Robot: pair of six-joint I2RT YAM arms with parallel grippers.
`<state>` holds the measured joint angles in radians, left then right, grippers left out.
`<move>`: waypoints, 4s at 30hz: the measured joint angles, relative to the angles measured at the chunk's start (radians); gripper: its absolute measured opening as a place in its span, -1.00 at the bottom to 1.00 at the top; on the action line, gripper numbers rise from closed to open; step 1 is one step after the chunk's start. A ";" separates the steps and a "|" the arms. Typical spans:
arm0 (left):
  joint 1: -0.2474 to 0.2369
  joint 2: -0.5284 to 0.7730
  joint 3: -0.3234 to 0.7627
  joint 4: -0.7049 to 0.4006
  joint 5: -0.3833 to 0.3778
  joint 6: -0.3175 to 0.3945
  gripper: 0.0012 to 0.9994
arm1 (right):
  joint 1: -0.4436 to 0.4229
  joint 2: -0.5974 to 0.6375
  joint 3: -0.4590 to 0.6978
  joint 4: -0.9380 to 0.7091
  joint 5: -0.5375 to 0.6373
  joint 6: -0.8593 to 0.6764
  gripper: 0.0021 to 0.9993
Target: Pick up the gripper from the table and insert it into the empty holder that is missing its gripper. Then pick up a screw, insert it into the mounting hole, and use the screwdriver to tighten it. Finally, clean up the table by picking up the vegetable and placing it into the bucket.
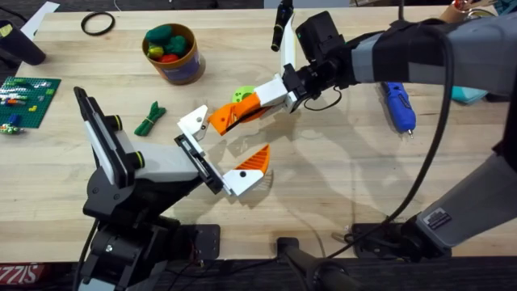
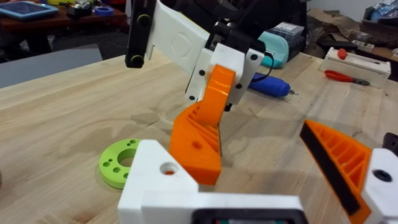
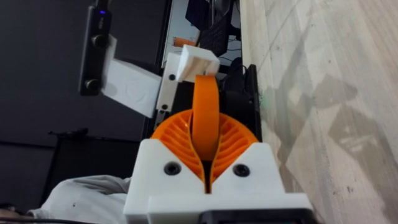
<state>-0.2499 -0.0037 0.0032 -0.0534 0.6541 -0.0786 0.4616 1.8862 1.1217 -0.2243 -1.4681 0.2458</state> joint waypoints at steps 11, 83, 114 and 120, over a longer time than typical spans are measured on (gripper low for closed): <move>0.000 0.004 0.002 -0.001 -0.003 -0.001 0.99 | 0.000 0.004 -0.002 0.006 0.007 0.010 -0.99; 0.030 0.004 0.002 -0.006 -0.060 -0.038 0.99 | 0.086 0.003 0.005 0.309 0.103 0.481 -0.99; 0.061 0.003 0.016 -0.043 -0.014 -0.041 0.99 | 0.104 0.004 0.007 0.389 0.144 0.518 -0.99; 0.064 0.004 0.019 -0.050 0.034 -0.042 0.99 | 0.105 0.004 0.007 0.391 0.163 0.527 -0.99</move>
<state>-0.1862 0.0002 0.0224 -0.1029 0.6882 -0.1202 0.5668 1.8898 1.1286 0.1664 -1.3049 0.7726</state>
